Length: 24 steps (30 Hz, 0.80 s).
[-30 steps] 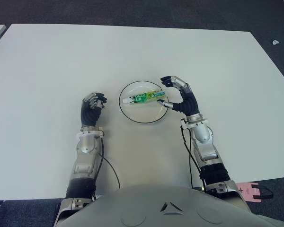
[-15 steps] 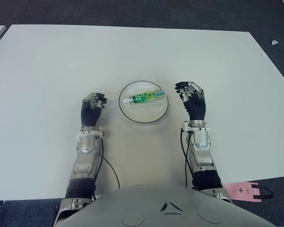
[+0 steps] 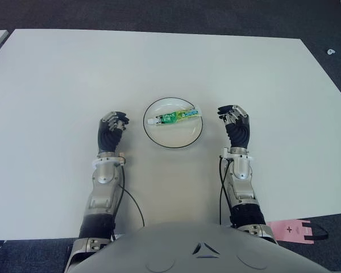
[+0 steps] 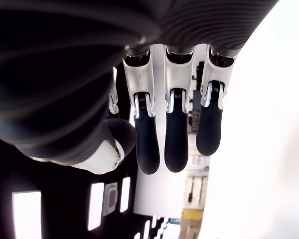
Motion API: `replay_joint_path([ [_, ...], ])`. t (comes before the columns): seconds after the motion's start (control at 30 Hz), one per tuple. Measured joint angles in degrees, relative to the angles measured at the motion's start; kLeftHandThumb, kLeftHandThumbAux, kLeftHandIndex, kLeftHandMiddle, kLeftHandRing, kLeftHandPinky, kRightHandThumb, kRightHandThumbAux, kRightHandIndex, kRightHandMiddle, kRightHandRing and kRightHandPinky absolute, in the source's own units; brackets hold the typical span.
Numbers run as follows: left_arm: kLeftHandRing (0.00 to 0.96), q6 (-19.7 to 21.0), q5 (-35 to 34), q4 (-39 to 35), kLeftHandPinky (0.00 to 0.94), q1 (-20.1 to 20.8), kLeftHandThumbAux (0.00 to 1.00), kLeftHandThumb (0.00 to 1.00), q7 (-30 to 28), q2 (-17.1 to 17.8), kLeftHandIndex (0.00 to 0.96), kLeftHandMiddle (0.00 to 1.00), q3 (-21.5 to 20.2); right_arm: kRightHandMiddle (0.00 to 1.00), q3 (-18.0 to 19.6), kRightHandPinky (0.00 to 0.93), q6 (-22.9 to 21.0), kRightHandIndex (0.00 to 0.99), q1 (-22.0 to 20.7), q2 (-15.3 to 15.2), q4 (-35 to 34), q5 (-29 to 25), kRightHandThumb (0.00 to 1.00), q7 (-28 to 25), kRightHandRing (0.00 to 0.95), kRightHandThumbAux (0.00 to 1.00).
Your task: Put the toothpaste on the table into the plate.
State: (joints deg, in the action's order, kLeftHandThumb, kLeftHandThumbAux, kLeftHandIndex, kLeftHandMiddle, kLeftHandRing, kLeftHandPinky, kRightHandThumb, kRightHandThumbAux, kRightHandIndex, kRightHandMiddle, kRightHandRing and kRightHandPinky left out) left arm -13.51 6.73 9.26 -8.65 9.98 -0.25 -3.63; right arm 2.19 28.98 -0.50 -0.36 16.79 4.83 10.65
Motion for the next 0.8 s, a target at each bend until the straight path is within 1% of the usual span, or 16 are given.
replay_joint_path([
  [0.17, 0.49, 0.0, 0.0, 0.0, 0.499, 0.0, 0.719, 0.712, 0.0, 0.0, 0.432, 0.497, 0.0, 0.473, 0.1, 0.472, -1.7, 0.428, -0.1, -0.3, 1.5, 2.3, 0.703, 1.7, 0.463, 0.73],
  [0.3, 0.49, 0.0, 0.0, 0.0, 0.498, 0.0, 0.719, 0.711, 0.0, 0.0, 0.432, 0.497, 0.0, 0.478, 0.2, 0.475, -1.9, 0.429, -0.3, -0.5, 2.9, 3.1, 0.704, 2.5, 0.471, 0.73],
  [0.47, 0.49, 0.0, 0.0, 0.0, 0.493, 0.0, 0.719, 0.71, 0.0, 0.0, 0.433, 0.497, 0.0, 0.488, 0.4, 0.506, -1.8, 0.43, -0.8, -0.8, 5.0, 3.5, 0.705, 3.0, 0.488, 0.729],
  [0.63, 0.487, 0.0, 0.0, 0.2, 0.489, -0.1, 0.719, 0.71, 0.0, 0.0, 0.433, 0.495, -0.1, 0.496, 0.8, 0.515, -0.3, 0.43, -3.0, -1.6, 8.3, 3.5, 0.705, 3.1, 0.499, 0.729],
  [0.8, 0.49, -0.2, 0.0, 0.3, 0.494, 0.0, 0.719, 0.709, 0.0, 0.0, 0.433, 0.494, -0.1, 0.5, 1.2, 0.51, 0.2, 0.43, -5.1, -2.8, 11.4, 3.4, 0.706, 3.1, 0.501, 0.729],
])
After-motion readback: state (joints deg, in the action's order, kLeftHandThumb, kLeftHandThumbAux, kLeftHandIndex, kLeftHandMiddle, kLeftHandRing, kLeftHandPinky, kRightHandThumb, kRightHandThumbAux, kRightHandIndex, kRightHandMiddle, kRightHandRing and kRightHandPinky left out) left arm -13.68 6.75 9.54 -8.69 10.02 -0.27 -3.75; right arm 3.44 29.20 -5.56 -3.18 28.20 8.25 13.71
